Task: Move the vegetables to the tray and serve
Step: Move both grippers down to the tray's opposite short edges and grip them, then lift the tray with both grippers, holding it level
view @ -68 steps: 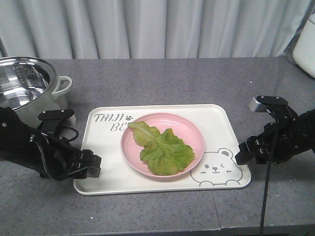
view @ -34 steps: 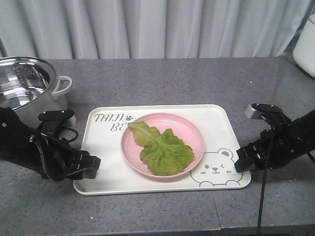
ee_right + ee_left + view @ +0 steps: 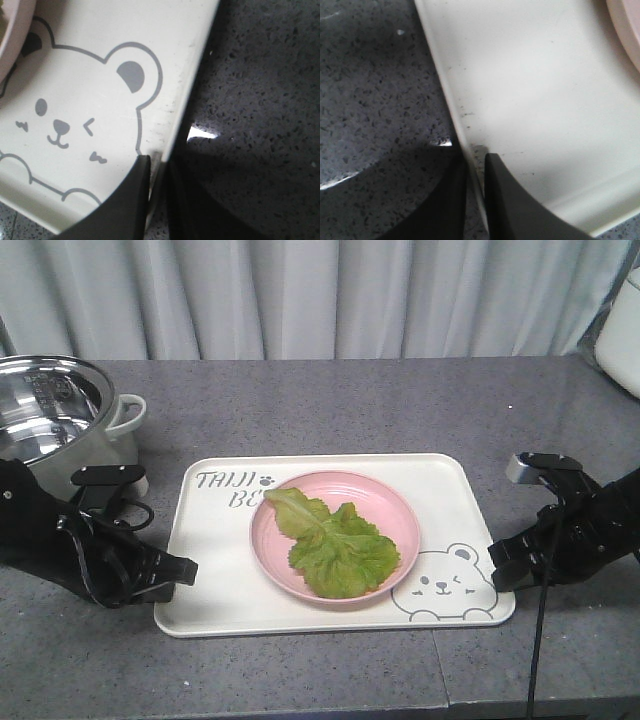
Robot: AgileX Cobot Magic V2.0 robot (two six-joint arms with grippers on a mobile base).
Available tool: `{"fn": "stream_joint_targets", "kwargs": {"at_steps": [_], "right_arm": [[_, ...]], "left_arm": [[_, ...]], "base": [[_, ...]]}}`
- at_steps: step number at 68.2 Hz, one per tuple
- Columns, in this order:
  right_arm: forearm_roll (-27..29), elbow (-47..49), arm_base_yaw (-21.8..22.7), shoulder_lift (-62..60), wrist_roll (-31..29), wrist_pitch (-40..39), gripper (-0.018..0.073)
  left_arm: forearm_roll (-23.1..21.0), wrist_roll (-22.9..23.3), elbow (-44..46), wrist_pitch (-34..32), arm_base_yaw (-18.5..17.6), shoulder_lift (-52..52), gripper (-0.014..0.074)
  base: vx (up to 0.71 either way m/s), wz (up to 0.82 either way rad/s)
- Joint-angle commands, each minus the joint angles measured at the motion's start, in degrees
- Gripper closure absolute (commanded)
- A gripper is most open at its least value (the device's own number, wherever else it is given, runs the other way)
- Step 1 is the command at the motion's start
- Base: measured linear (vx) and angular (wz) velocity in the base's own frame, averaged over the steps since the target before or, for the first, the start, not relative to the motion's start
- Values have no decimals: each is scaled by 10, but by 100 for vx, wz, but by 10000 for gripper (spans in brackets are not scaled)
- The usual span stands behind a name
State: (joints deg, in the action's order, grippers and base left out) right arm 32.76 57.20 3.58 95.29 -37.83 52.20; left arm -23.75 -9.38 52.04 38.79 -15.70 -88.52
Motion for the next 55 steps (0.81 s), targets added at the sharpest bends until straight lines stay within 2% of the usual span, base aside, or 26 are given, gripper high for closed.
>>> {"fn": "stream_joint_targets", "kwargs": {"at_steps": [1,23,47,55], "right_arm": [[41,14,-3,-23,-15,36,566],[60,14,-3,-85,-12,53,564],[83,14,-3,-176,-13,92,564],[95,14,-3,-203,-13,111,564]], "left_arm": [[-38,-10,15,-17,-7,29,605],[-36,-10,15,-14,-7,103,605],[-16,-10,15,20,-7,209,605],[4,3,15,35,-7,246,605]], "base": [[0,0],[0,0],[0,0],[0,0]]}}
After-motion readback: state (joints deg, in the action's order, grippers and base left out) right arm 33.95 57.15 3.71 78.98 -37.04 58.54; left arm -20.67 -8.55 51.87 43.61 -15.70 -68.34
